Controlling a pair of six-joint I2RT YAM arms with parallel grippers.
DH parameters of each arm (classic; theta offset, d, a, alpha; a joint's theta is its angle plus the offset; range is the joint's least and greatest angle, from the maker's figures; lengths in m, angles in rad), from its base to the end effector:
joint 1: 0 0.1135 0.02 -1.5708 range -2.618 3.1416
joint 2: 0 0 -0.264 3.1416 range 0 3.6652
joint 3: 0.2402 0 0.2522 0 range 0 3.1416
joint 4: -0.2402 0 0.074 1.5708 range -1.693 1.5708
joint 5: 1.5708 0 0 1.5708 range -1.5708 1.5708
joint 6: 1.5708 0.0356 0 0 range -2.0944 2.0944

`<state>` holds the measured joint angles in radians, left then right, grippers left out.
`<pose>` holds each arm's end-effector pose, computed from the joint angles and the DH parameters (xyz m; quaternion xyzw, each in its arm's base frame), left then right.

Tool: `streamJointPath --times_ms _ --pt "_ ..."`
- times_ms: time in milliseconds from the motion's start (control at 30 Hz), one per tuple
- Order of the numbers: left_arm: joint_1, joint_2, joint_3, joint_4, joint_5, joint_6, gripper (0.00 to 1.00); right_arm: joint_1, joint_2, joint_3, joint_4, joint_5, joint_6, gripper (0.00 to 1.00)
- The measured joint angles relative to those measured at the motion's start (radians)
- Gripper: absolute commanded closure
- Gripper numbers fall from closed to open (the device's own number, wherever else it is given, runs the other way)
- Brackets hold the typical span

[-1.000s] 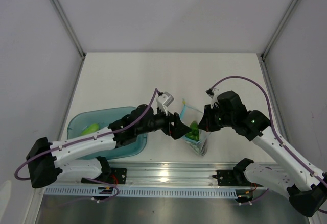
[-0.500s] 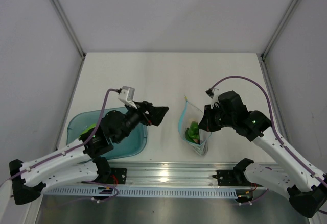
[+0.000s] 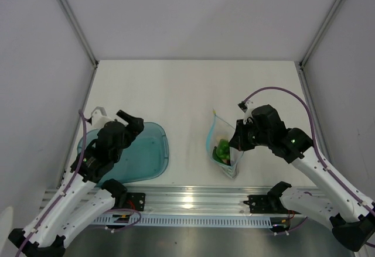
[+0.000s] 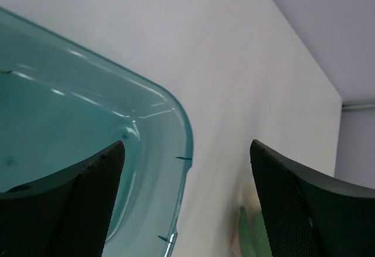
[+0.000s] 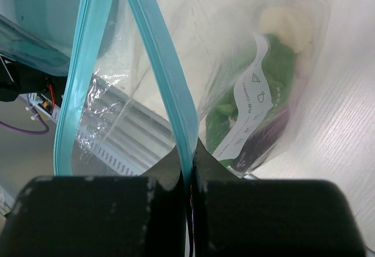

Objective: Place the food in the zip-top bag and seal the zipper
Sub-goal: Pick up the fake vegetable from the bin.

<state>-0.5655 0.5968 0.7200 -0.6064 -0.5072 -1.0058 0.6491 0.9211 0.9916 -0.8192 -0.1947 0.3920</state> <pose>0.1194 -0.0553 0.3027 -0.3076 0.7800 -0.2025 0.5059 0.1394 0.1144 0.3267 -0.1555 0.8999 0.2751 0.3007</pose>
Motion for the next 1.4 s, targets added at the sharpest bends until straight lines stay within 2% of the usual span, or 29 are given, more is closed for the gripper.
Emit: streamJointPath --times_ms 200,333,567,700,1100,1400 --pt "0.129 0.016 0.000 -0.198 -0.004 -0.174 0.11 -0.001 -0.005 0.000 -0.005 0.007 0.000 1.00" --pt "0.267 0.035 -0.023 -0.275 0.007 -0.278 0.10 -0.001 -0.005 0.000 -0.006 0.006 -0.001 1.00" --pt "0.543 0.005 -0.183 -0.291 0.050 -0.384 0.14 -0.001 -0.012 -0.013 -0.003 -0.011 -0.006 1.00" --pt "0.661 0.016 -0.215 -0.289 0.080 -0.401 0.14 -0.001 -0.025 -0.029 0.005 -0.034 -0.010 1.00" --pt "0.889 0.143 -0.246 -0.173 0.171 -0.401 0.11 -0.001 -0.045 -0.045 0.018 -0.060 -0.027 1.00" --pt "0.938 0.295 -0.268 -0.050 0.229 -0.408 0.11 -0.002 -0.048 -0.050 0.030 -0.066 -0.027 1.00"
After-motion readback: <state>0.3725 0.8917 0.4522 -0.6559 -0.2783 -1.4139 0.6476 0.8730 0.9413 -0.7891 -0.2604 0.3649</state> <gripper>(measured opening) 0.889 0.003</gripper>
